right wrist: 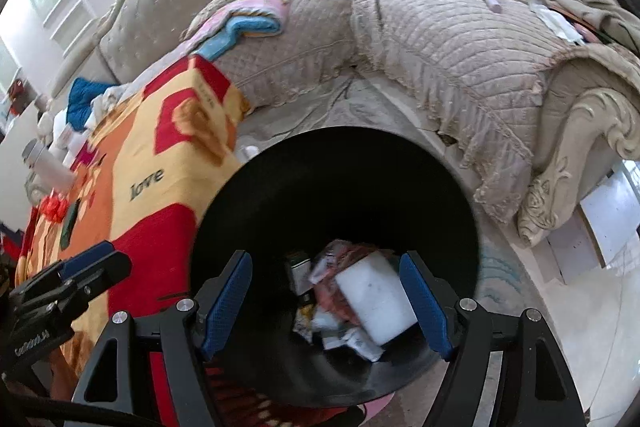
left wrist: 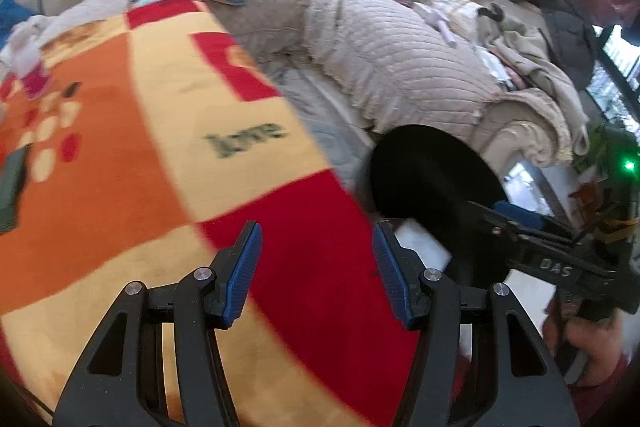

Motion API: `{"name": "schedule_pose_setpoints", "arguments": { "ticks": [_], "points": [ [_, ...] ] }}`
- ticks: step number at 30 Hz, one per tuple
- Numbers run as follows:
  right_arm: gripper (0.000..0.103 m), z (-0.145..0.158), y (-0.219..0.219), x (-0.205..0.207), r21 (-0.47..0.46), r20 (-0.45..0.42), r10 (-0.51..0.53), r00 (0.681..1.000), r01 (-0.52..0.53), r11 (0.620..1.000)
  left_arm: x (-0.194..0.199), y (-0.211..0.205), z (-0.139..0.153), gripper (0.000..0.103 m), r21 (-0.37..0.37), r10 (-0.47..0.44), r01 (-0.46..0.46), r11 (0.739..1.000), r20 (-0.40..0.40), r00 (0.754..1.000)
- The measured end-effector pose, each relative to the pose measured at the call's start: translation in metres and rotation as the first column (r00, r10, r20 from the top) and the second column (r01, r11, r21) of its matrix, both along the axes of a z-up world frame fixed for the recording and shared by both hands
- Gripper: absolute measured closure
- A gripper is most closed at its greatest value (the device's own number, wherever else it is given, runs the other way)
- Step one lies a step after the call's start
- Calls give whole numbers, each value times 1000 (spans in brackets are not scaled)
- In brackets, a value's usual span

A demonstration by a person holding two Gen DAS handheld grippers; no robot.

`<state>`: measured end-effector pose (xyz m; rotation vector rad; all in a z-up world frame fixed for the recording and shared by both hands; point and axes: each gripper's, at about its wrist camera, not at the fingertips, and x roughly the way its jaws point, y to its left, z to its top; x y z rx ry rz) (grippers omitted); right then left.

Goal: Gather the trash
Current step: 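Move both open tools back over the remaining items on the blanket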

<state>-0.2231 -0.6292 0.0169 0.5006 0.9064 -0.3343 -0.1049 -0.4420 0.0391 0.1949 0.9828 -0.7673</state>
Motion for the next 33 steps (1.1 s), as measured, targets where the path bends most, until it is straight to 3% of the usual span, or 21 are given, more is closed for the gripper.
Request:
{"name": "schedule_pose_setpoints", "arguments": {
  "ticks": [10,18,33],
  "points": [
    [29,10,73,42,-12,2,163,987,-163,987,37,100,-1,47,48,185,-188,981,55,981],
    [29,12,145,93,-9,-1,313,950,-313,950,68,192,-2,47,77,362,-367,927,62,930],
    [29,11,271,192,31,19,496,868,-497,867,103,299,-2,47,108,515,-524,845,102,851]
  ]
}}
